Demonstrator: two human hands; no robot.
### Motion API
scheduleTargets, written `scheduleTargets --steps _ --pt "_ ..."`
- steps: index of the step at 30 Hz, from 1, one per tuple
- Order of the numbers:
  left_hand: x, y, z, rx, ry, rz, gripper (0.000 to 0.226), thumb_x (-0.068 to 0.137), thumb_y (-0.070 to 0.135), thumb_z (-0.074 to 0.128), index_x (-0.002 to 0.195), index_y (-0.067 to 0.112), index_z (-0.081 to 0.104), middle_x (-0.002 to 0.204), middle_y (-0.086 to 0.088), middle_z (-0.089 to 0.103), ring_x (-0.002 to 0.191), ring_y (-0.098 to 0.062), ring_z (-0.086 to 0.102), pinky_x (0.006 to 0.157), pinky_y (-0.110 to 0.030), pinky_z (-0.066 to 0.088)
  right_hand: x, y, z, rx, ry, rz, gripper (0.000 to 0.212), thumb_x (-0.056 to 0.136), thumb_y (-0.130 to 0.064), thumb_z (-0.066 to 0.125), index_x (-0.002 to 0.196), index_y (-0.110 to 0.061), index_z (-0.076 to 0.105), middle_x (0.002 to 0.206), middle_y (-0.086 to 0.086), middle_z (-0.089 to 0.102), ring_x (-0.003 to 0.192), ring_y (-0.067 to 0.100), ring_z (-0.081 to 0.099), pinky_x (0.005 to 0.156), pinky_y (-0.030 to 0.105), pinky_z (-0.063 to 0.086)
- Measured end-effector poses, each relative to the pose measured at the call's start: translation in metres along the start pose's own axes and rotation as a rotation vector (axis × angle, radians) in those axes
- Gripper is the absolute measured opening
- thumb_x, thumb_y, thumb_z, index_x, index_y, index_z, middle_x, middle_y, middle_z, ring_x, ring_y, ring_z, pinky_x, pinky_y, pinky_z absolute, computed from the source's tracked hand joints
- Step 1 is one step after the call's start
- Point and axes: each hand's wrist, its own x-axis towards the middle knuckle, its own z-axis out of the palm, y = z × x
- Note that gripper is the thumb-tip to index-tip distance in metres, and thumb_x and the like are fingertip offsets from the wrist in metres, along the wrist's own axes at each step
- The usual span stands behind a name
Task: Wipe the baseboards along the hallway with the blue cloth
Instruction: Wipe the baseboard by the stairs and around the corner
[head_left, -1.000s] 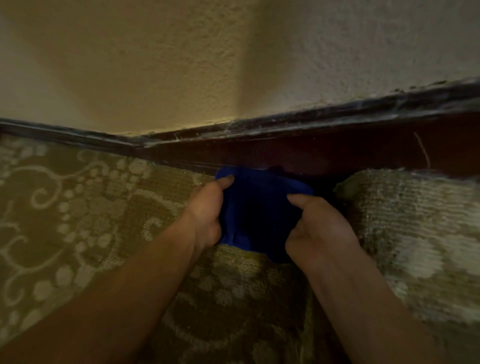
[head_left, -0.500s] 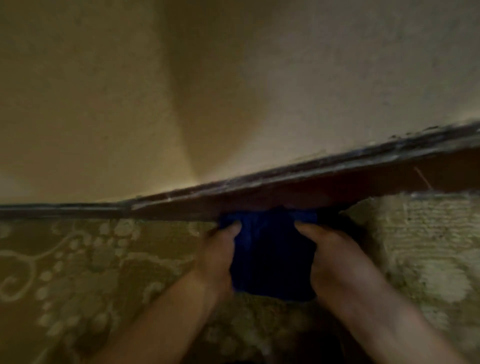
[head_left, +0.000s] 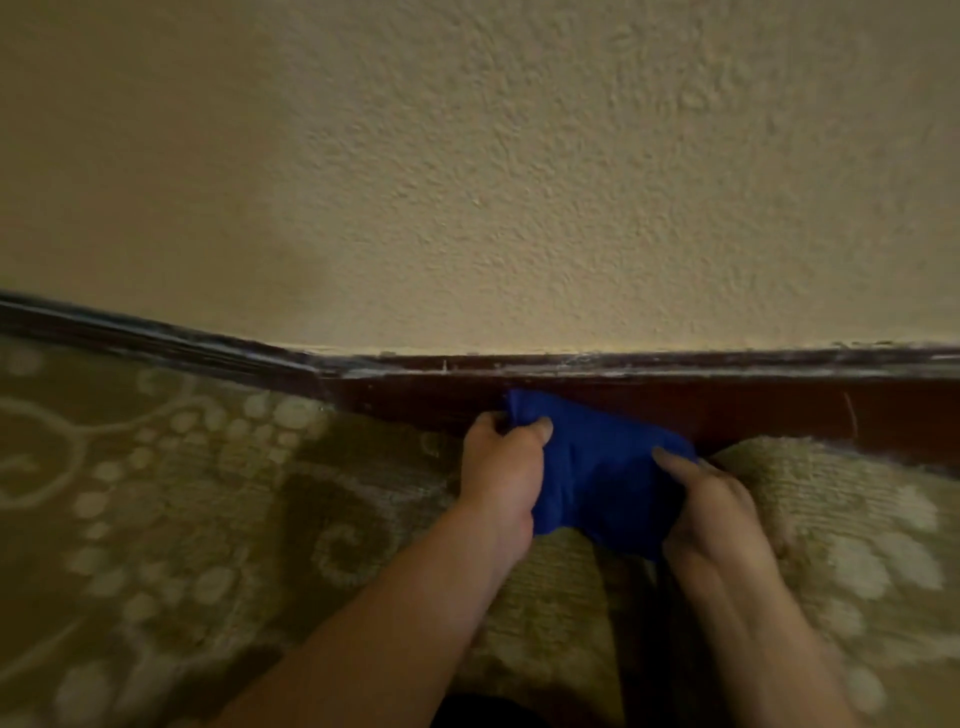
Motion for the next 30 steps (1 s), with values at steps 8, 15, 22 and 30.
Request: scheduleTargets --steps 8,15,22,30 --pt "0.040 -0.032 0.005 0.043 0.141 -0.264 0.070 0.066 0.038 0.078 0.130 0.020 0.058 0.116 -0.013 0.069 0.095 -0.038 0.069 0.076 -0.053 0.059 0.013 -0.007 -0.010 0.026 -0.033 0.214 0.019 0.094 -0.008 0.050 0.101 0.002 0.064 0.084 0.022 0.072 0.065 0.030 0.071 0.047 0.030 0.056" --pt "0.006 -0.007 -0.006 -0.033 0.004 -0.107 0.052 0.075 0.032 0.071 0.125 0.022 0.063 0.112 -0.007 0.074 0.095 -0.030 0.073 0.072 -0.041 0.055 -0.001 -0.009 -0.011 0.058 -0.019 0.003 0.016 0.088 -0.015 0.067 0.103 -0.018 0.062 0.084 0.007 0.076 0.073 0.026 0.073 0.069 0.043 0.060" --pt "0.059 -0.035 -0.024 0.065 0.069 -0.280 0.053 0.080 0.035 0.071 0.128 0.018 0.059 0.115 -0.014 0.071 0.092 -0.038 0.072 0.069 -0.050 0.057 0.018 0.012 -0.003 -0.007 0.031 0.009 0.017 0.087 -0.011 0.067 0.098 -0.014 0.055 0.096 0.017 0.068 0.088 0.034 0.068 0.076 0.047 0.056" --pt "0.019 0.023 -0.050 -0.117 0.131 -0.084 0.050 0.077 0.023 0.074 0.125 0.017 0.063 0.116 -0.011 0.068 0.101 -0.033 0.066 0.082 -0.045 0.056 -0.015 0.027 0.036 0.079 -0.107 -0.003 0.027 0.093 -0.010 0.058 0.118 -0.002 0.059 0.103 0.018 0.072 0.092 0.030 0.071 0.073 0.036 0.059"
